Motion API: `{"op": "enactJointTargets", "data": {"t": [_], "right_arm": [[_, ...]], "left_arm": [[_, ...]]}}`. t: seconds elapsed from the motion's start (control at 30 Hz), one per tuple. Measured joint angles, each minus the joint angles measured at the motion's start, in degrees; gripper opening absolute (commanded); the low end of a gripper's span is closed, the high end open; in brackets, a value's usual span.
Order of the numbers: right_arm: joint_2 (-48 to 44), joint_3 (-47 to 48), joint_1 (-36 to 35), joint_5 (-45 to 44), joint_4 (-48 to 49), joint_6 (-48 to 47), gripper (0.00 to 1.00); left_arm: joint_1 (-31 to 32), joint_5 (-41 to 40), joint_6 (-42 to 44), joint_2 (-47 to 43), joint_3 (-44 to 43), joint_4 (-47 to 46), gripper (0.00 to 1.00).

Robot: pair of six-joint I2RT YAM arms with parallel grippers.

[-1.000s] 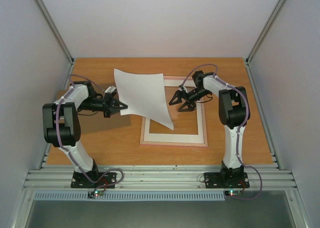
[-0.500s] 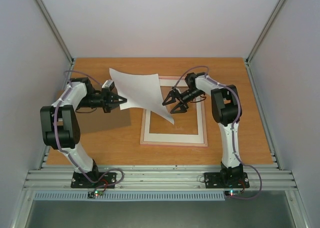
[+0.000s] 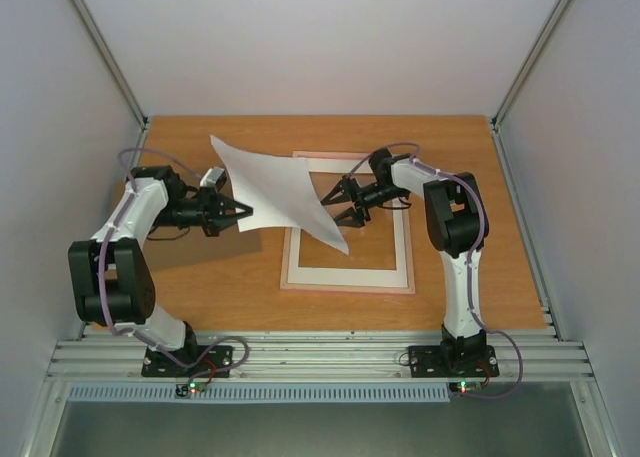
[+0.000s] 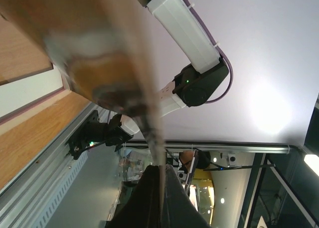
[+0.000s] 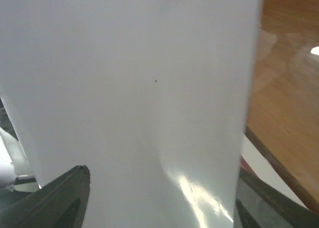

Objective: Put the photo into the frame

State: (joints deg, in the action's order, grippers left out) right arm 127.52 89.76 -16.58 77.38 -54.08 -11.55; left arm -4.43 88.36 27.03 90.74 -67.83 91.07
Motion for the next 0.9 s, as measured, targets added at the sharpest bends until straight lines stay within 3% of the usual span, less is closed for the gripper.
{"op": "enactJointTargets", "data": {"t": [0.2, 0.5, 0.57, 0.63, 0.7, 0.77, 0.9], "right_arm": [[-0.35, 2.27, -0.35, 2.97, 5.09, 4.76, 0.48], [-0.63, 2.97, 2.49, 1.68, 4.5, 4.79, 0.03], [-0.63, 2.99, 3.15, 0.9, 3.72, 3.74, 0.01], [-0.7, 2.97, 3.61, -0.63, 2.6, 2.38, 0.01], [-1.27, 2.47, 3.67, -2.12, 2.56, 1.33, 0.01], [-3.48, -0.09, 4.09, -3.91, 3.82, 0.92, 0.01], [-10.95, -7.3, 5.55, -7.78, 8.39, 1.09, 0.01]], "left_arm": [[0.0, -0.87, -4.72, -3.93, 5.14, -5.29, 0.0], [-0.46, -7.13, -15.47, -4.48, 8.39, -15.74, 0.02], [-0.46, -8.9, -16.65, -4.46, 8.37, -16.98, 0.2], [-0.46, -11.32, -18.14, -4.39, 8.37, -18.1, 0.48], [-0.48, -13.92, -18.53, -4.22, 8.17, -18.82, 0.67], [-0.59, -17.03, -19.43, -4.09, 7.8, -19.93, 0.77], [-0.76, -23.26, -21.94, -4.09, 7.5, -23.34, 0.83]]}}
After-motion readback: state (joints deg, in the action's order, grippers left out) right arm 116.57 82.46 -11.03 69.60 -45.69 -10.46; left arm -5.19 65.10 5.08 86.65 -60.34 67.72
